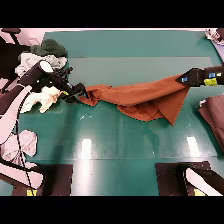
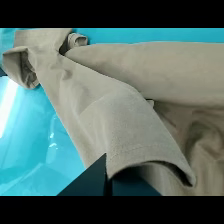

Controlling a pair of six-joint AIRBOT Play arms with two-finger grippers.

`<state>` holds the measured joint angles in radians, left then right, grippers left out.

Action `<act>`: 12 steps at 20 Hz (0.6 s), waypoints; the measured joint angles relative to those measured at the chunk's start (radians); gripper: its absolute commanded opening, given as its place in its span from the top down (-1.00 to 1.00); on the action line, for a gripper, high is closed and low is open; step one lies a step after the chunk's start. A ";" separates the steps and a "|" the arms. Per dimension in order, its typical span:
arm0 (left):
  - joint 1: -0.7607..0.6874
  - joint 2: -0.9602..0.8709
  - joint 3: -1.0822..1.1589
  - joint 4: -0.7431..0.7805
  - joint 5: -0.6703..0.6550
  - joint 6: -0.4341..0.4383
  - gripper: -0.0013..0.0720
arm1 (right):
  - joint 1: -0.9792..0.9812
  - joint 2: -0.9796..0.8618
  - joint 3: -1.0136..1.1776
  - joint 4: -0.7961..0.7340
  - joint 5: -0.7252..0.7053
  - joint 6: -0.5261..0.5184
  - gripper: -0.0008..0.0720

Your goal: Fold the shirts.

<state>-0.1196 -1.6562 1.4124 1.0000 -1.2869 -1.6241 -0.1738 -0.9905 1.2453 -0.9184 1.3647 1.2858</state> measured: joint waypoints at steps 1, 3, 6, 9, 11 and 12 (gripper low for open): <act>-0.004 0.001 -0.003 0.000 0.012 0.003 -0.95 | 0.000 0.000 0.000 0.000 0.000 0.000 0.92; -0.024 0.002 -0.006 0.021 0.037 0.005 -0.95 | 0.000 0.000 0.000 0.000 0.000 0.000 0.92; -0.065 0.002 -0.008 0.077 0.087 -0.006 -0.74 | 0.000 0.000 0.000 0.000 0.000 0.000 0.92; -0.102 0.002 -0.009 0.103 0.153 -0.030 0.90 | 0.000 0.000 0.000 0.000 0.002 0.002 0.92; -0.113 0.011 -0.008 0.117 0.176 -0.039 0.90 | -0.001 0.000 0.000 -0.002 0.004 0.002 0.92; -0.117 0.025 -0.008 0.129 0.180 -0.043 0.90 | -0.001 0.000 0.000 -0.010 0.003 0.002 0.92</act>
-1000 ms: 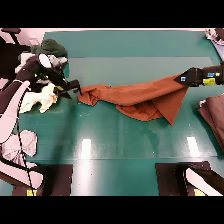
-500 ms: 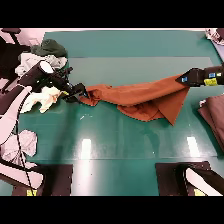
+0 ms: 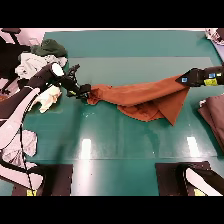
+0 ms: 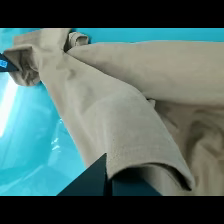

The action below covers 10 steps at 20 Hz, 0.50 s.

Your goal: Fold the shirts.

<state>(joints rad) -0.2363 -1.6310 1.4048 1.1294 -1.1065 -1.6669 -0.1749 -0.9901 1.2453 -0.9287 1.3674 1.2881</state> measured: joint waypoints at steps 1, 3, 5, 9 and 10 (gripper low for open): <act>-0.002 0.021 0.001 0.017 0.003 -0.004 0.90 | 0.000 0.000 0.000 -0.017 -0.002 0.000 0.92; -0.006 0.089 0.001 0.077 0.002 -0.023 0.90 | -0.001 0.000 0.000 -0.055 -0.009 0.000 0.92; -0.006 0.185 0.001 0.163 -0.010 -0.056 0.90 | -0.002 0.000 0.005 -0.084 -0.015 -0.009 0.92; 0.020 0.371 0.012 0.254 -0.023 -0.094 0.90 | 0.011 0.000 0.101 -0.106 -0.010 -0.085 0.92; 0.028 0.405 0.033 0.270 -0.025 -0.099 0.90 | 0.016 0.000 0.140 -0.108 -0.006 -0.105 0.92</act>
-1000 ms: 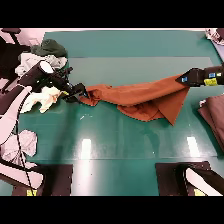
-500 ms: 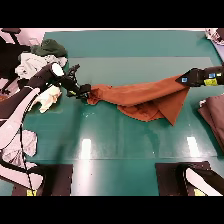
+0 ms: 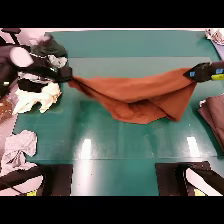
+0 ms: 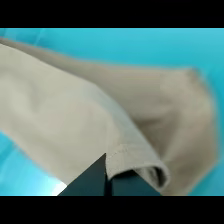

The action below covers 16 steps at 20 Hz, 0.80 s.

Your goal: Fold the shirts.

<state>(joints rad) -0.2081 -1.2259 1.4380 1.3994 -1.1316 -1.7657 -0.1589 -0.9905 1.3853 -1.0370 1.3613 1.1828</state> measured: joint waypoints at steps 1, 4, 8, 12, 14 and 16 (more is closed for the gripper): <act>0.005 0.026 0.038 0.008 -0.014 -0.002 0.90 | 0.005 0.000 0.047 -0.005 0.008 -0.021 0.92; 0.013 0.066 0.211 0.016 -0.085 0.006 0.90 | 0.022 0.004 0.208 -0.007 0.036 -0.061 0.92; 0.018 0.084 0.408 0.026 -0.202 0.016 0.90 | 0.034 0.027 0.356 -0.011 0.055 -0.055 0.92; 0.018 0.084 0.465 0.014 -0.317 0.019 0.90 | 0.035 0.075 0.334 -0.013 0.080 -0.019 0.92; 0.018 0.084 0.475 -0.001 -0.348 0.021 0.90 | 0.036 0.114 0.277 -0.014 0.084 -0.010 0.92; 0.018 0.085 0.481 -0.021 -0.379 0.021 0.90 | 0.036 0.157 0.214 -0.016 0.086 -0.005 0.92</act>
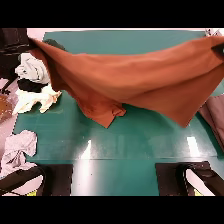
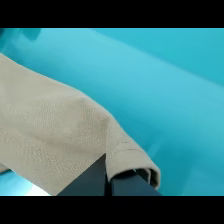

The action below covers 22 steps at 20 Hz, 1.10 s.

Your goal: Fold the shirts.

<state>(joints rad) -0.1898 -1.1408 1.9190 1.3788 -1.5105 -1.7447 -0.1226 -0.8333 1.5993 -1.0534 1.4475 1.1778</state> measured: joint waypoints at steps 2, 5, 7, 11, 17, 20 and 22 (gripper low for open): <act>0.000 0.000 0.003 -0.011 -0.025 0.002 0.90 | 0.001 0.041 -0.054 -0.017 0.000 0.005 0.92; 0.000 0.001 0.005 -0.027 -0.058 0.012 0.90 | 0.001 0.085 -0.108 -0.050 0.000 0.013 0.92; 0.000 0.003 0.005 -0.046 -0.077 0.016 0.90 | 0.001 0.107 -0.124 -0.060 0.002 0.014 0.92; 0.000 0.032 0.005 -0.084 -0.095 0.027 0.90 | 0.001 0.151 -0.136 -0.079 0.019 0.016 0.92; 0.001 0.175 0.021 -0.222 -0.169 0.000 0.90 | 0.001 0.224 0.034 -0.096 0.084 0.006 0.92; 0.000 0.247 0.148 -0.309 -0.158 -0.059 0.91 | 0.008 0.183 0.322 -0.110 0.100 0.018 0.92; 0.000 0.269 0.261 -0.300 -0.089 -0.080 0.91 | 0.034 0.107 0.528 -0.145 0.100 0.059 0.92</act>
<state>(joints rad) -0.1898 -0.8715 2.1796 1.0786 -1.5990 -1.8248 -0.0883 -0.7265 2.1269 -1.1988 1.5471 1.2369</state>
